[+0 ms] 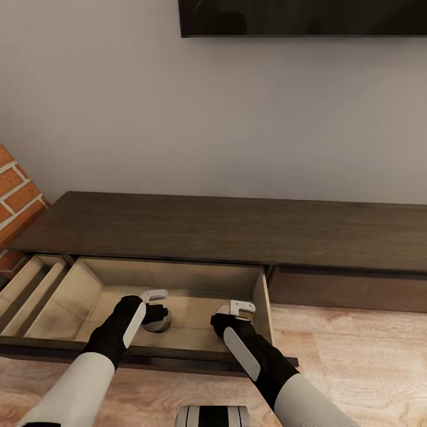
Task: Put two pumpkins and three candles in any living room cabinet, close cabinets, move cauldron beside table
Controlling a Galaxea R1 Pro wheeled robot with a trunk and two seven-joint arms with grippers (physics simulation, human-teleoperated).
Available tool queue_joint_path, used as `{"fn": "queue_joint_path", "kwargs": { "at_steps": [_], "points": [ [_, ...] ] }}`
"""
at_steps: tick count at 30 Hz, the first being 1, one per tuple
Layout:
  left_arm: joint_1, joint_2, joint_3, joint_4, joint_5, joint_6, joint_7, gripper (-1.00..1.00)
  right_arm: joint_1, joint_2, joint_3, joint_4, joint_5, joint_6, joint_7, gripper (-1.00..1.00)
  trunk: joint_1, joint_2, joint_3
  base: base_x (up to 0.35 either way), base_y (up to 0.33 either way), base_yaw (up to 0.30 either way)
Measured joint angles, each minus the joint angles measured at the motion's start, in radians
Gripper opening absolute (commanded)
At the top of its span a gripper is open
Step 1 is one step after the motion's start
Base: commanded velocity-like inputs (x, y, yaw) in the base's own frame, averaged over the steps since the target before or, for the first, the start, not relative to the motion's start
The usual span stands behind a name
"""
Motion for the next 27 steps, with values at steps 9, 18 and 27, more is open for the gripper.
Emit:
{"fn": "queue_joint_path", "kwargs": {
  "at_steps": [9, 18, 27],
  "points": [
    [0.0, 0.0, 0.0, 0.0, 0.0, 0.0, 0.001, -1.0, -0.001, 0.0, 0.001, 0.002, 0.0, -0.004, 0.0, -1.0, 0.001, -0.001, -0.012, 0.0, 0.0, 0.0],
    [0.0, 0.0, 0.0, 0.0, 0.0, 0.0, 0.001, 1.0, -0.001, 0.0, 0.001, 0.002, -0.001, -0.002, 0.0, 1.0, 0.001, -0.001, -0.012, 0.0, 0.0, 0.0],
    [0.001, -0.001, 0.0, 0.0, 0.001, 0.0, 0.0, 1.0, -0.001, 0.0, 0.001, 0.002, -0.003, -0.001, 0.002, 1.0, 0.0, 0.0, -0.004, 0.0, 0.0, 0.0]
  ]
}}
